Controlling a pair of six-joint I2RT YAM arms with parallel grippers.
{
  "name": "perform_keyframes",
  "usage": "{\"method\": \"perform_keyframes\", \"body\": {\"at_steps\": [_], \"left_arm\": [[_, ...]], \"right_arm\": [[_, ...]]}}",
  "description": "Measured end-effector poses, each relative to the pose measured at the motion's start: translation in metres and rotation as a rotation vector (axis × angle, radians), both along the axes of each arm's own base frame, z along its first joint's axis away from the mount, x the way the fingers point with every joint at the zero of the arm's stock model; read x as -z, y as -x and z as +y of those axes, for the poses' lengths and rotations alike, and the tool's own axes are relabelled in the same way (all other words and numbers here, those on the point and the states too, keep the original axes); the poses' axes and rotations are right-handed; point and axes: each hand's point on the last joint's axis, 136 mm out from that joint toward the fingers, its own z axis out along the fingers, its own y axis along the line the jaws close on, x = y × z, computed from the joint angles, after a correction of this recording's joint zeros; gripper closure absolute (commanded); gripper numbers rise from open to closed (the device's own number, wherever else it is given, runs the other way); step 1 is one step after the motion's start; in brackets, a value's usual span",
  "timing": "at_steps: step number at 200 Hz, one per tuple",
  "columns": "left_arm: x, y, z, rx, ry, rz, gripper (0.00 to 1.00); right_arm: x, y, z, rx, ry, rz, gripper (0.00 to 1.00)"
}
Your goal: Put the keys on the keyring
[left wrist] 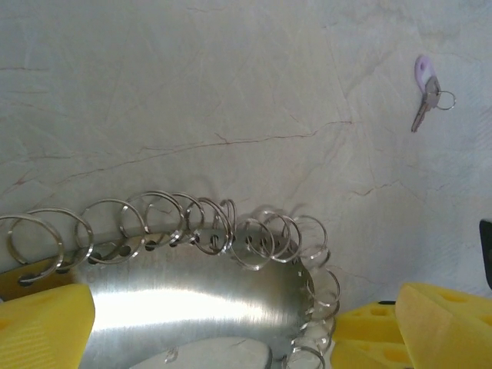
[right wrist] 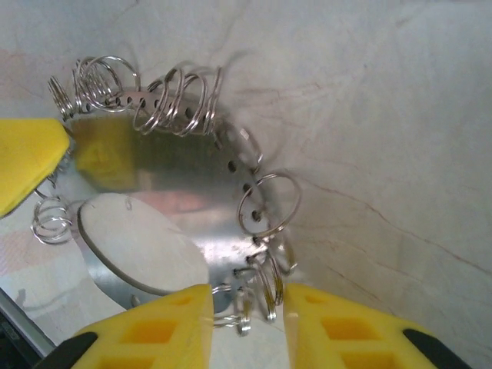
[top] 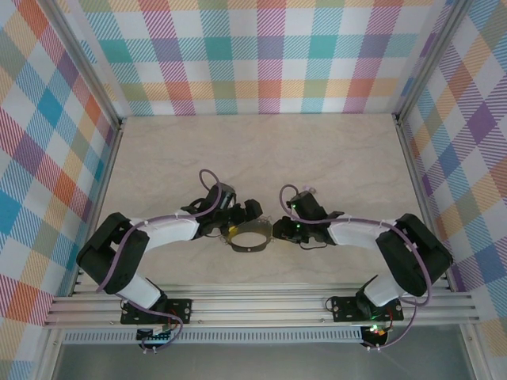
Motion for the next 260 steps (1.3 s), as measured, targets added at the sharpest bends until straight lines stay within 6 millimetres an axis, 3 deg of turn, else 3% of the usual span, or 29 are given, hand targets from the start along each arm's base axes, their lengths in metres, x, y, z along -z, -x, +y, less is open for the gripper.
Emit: {"method": "perform_keyframes", "body": {"at_steps": [50, 92, 130, 154, 176, 204, 225, 260], "left_arm": [[-0.003, -0.020, -0.006, -0.013, 0.025, -0.033, 0.00], [-0.004, -0.046, 0.008, -0.059, 0.027, -0.064, 0.00], [-0.009, -0.058, 0.010, -0.050, 0.051, -0.062, 0.00], [-0.005, -0.080, 0.032, -0.098, 0.020, -0.085, 0.00], [-0.007, -0.091, 0.046, -0.124, -0.006, -0.104, 0.00], [-0.009, -0.091, 0.045, -0.104, -0.016, -0.104, 0.00], [-0.018, -0.089, 0.043, -0.081, -0.011, -0.109, 0.00], [-0.051, -0.087, 0.042, -0.051, 0.002, -0.166, 0.00]], "right_arm": [[-0.002, -0.024, 0.017, 0.000, 0.006, -0.017, 0.81], [-0.002, -0.048, 0.030, 0.002, 0.026, -0.041, 0.79], [-0.011, -0.075, 0.028, 0.044, 0.021, -0.074, 0.71], [-0.027, -0.090, 0.028, 0.054, 0.001, -0.116, 0.59], [-0.039, -0.092, 0.025, 0.053, -0.007, -0.149, 0.51], [-0.051, -0.085, 0.021, 0.044, -0.019, -0.176, 0.41], [-0.050, -0.079, 0.022, 0.027, -0.032, -0.161, 0.41], [-0.043, -0.061, 0.038, -0.040, -0.042, -0.131, 0.47]]}}
